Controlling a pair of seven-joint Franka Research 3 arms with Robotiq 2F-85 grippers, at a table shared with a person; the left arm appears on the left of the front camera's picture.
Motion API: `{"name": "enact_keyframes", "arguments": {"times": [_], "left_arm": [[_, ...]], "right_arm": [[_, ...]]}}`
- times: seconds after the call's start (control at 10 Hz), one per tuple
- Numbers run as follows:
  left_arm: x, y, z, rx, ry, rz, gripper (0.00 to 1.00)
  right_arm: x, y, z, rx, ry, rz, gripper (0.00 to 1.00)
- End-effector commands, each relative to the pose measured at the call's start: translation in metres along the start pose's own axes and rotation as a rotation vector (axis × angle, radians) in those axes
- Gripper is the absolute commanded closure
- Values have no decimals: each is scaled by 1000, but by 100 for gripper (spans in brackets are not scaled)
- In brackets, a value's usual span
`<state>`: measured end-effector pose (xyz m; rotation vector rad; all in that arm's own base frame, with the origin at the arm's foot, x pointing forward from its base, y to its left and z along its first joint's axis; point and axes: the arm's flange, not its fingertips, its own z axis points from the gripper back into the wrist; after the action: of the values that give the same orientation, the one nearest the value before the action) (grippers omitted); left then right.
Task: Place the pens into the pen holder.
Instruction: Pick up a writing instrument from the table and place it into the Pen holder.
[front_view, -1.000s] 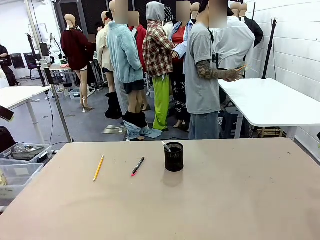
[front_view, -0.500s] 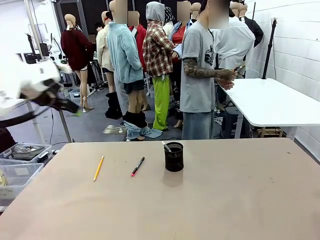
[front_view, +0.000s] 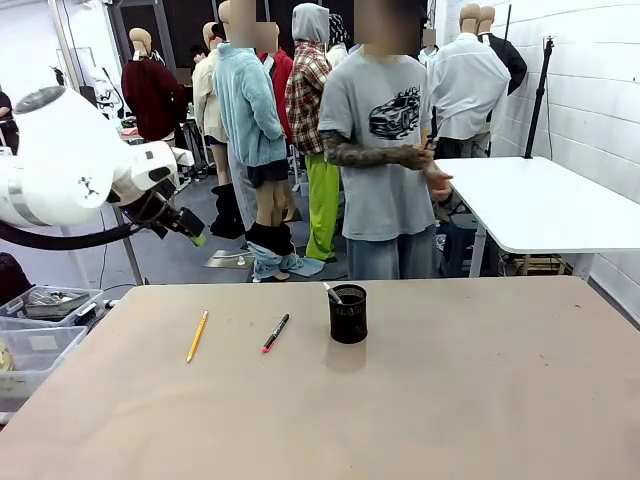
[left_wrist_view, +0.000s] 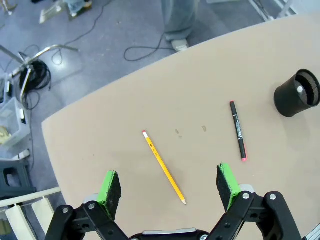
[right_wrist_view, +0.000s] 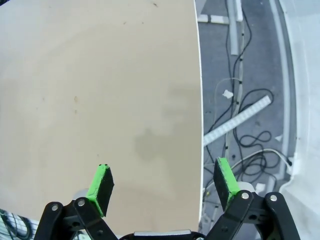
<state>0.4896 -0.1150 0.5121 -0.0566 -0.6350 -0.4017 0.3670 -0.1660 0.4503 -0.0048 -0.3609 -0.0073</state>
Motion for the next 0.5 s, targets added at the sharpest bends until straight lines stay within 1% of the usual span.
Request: {"name": "enact_keyframes", "arguments": {"times": [0.0,0.1,0.2,0.4], "left_arm": [[-2,-1,-17,-8,28,5,0],[-4,-4,-26,66,48,74,0],[-1,3,-46,59,90,191,0],[-1,16,-94,71,225,352,0]], "right_arm": [[-1,2,-2,-22,-4,-12,0],[-1,2,-2,-22,-4,-12,0],[-1,2,-2,-22,-4,-12,0],[-1,2,-2,-22,-4,-12,0]]}}
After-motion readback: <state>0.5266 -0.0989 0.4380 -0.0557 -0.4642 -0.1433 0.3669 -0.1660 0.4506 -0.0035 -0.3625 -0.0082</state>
